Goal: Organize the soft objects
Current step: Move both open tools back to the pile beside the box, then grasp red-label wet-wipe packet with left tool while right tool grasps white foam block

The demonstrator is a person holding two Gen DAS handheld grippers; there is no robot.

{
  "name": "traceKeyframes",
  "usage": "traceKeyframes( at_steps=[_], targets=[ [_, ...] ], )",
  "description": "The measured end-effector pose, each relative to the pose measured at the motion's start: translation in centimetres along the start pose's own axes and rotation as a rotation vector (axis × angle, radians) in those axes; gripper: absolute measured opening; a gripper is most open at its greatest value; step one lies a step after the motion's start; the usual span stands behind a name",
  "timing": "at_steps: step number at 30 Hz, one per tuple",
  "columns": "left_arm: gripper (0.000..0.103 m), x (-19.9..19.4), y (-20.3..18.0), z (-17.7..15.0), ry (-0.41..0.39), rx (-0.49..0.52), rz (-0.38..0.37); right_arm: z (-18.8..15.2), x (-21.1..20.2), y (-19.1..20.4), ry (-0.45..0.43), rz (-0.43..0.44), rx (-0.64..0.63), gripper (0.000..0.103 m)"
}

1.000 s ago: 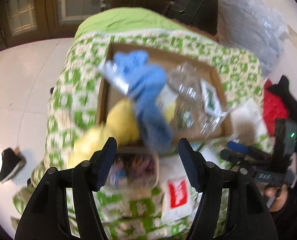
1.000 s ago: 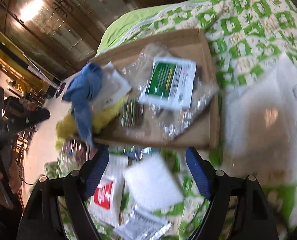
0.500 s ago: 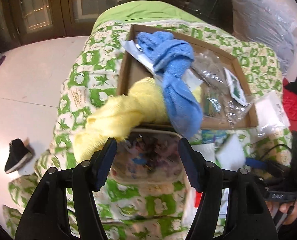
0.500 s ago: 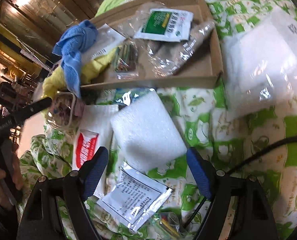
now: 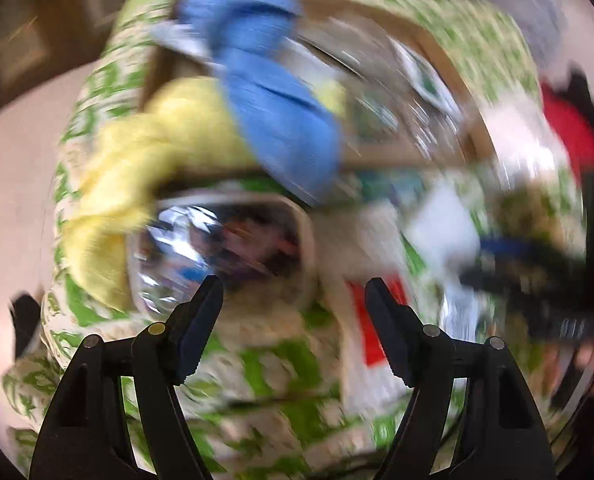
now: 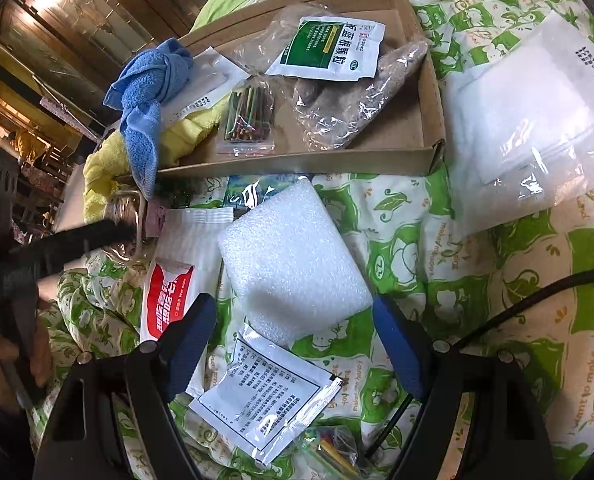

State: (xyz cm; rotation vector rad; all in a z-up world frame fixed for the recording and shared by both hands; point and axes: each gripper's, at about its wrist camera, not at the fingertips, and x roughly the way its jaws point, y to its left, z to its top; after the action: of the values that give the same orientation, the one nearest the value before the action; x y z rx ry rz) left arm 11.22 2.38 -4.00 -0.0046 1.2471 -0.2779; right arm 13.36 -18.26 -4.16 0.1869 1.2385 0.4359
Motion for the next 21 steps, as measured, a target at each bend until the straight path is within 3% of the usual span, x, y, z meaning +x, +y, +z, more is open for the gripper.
traceKeyframes(
  at_steps=[3, 9, 13, 21],
  targets=[
    [0.073, -0.5, -1.0, -0.2, -0.010, 0.033, 0.030, -0.1, -0.1, -0.2, 0.000, 0.001, 0.004, 0.081],
    [0.073, -1.1, 2.4, 0.0, -0.041, -0.133, 0.126, -0.2, -0.2, -0.5, -0.002, 0.005, 0.012, 0.081],
    [0.073, -1.3, 3.7, 0.0, -0.051, -0.195, 0.138, -0.3, 0.0, -0.4, 0.006, 0.002, 0.008, 0.081],
    [0.073, -1.9, 3.4, 0.2, -0.093, -0.205, 0.122, -0.3, 0.5, 2.0, 0.031, -0.013, -0.036, 0.081]
  ],
)
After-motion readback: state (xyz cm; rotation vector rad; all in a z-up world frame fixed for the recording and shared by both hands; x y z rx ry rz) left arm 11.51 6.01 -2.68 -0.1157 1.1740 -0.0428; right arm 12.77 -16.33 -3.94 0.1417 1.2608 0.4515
